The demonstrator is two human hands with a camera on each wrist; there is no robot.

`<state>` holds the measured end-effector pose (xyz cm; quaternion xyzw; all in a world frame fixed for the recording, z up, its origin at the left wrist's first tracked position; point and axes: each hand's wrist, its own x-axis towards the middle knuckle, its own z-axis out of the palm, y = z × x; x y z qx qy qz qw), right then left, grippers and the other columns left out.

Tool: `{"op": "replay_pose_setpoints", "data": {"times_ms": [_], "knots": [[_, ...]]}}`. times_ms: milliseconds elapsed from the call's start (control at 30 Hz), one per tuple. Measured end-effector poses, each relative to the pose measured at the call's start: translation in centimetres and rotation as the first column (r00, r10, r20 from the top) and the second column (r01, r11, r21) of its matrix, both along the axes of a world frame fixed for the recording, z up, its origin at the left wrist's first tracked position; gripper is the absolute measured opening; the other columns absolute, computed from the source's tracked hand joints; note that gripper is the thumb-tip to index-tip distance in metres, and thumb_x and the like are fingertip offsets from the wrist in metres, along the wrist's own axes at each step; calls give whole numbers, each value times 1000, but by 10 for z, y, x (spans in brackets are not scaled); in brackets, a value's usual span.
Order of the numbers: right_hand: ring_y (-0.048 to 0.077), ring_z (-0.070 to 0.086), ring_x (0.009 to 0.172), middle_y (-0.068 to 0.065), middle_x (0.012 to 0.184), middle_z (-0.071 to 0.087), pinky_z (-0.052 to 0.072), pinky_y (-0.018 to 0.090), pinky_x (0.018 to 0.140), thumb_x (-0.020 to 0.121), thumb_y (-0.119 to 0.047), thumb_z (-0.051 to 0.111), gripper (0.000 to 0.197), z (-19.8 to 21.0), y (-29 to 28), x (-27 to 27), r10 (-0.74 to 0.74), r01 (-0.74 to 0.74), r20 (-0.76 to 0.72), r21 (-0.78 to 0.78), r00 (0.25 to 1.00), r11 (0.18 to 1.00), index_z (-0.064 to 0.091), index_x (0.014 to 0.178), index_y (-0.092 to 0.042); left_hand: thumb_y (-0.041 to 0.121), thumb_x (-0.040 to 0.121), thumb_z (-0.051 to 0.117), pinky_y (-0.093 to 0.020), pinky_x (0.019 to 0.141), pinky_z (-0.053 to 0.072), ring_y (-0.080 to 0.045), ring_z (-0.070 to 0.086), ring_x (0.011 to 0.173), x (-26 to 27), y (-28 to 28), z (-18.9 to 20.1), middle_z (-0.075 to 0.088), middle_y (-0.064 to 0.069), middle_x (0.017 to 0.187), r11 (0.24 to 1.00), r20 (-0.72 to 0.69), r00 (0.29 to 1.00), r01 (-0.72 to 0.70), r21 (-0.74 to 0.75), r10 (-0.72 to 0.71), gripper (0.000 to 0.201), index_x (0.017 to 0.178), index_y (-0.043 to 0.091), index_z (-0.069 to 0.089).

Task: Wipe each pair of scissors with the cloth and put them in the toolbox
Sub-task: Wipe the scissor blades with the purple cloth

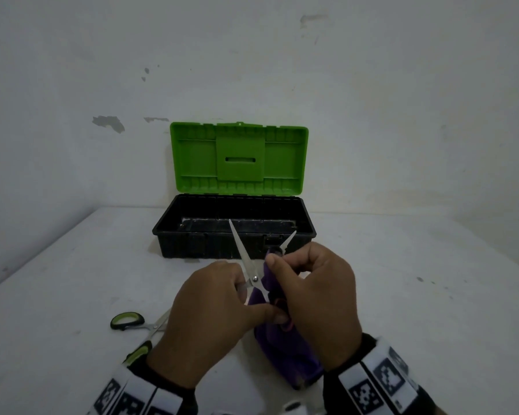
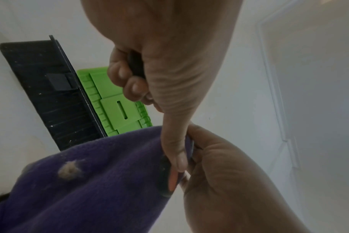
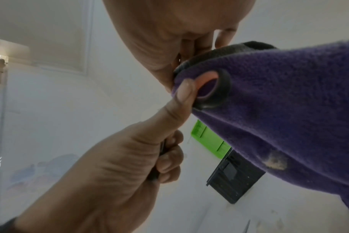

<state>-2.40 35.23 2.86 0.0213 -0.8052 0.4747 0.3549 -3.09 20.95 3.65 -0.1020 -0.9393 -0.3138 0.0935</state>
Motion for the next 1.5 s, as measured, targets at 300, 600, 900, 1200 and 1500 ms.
{"op": "replay_pose_setpoints", "data": {"times_ms": [300,600,900,1200,1500], "knots": [[3,64,65,-11,61,66,45,7,58,79,-27,79,18,3,4,1,-10,10,-11,-23,1000,1000,67,68,-20,69,43,80,-22,53,37,-8,42,56,-2,-6,0,54,3,64,999,22,999,41,19,-41,60,62,22,48],[5,63,63,-11,61,66,47,11,58,78,-28,79,20,4,8,2,-27,27,1,-38,1000,999,66,66,-20,71,43,78,-21,54,36,-7,41,58,2,-7,0,51,6,66,997,0,997,80,5,-80,61,62,23,46],[3,64,62,-11,61,67,46,9,57,78,-28,79,19,6,13,2,-44,43,-11,-56,999,998,67,66,-20,72,43,77,-21,53,35,-7,39,56,2,-9,-1,50,5,64,991,-28,991,132,31,-131,62,60,23,43],[9,63,55,-2,61,69,50,28,54,78,-30,80,22,17,47,-19,-95,95,15,-303,995,948,68,65,-17,74,42,77,-18,46,31,-4,36,49,0,-12,-7,43,6,53,986,20,994,103,128,-106,64,57,21,43],[10,68,68,-6,72,72,57,25,63,74,-20,83,14,3,23,10,218,-210,69,-110,973,971,69,70,-21,68,38,81,-24,49,34,-4,35,45,-2,-7,-3,41,7,49,951,85,981,147,272,-175,59,51,24,44]]}}
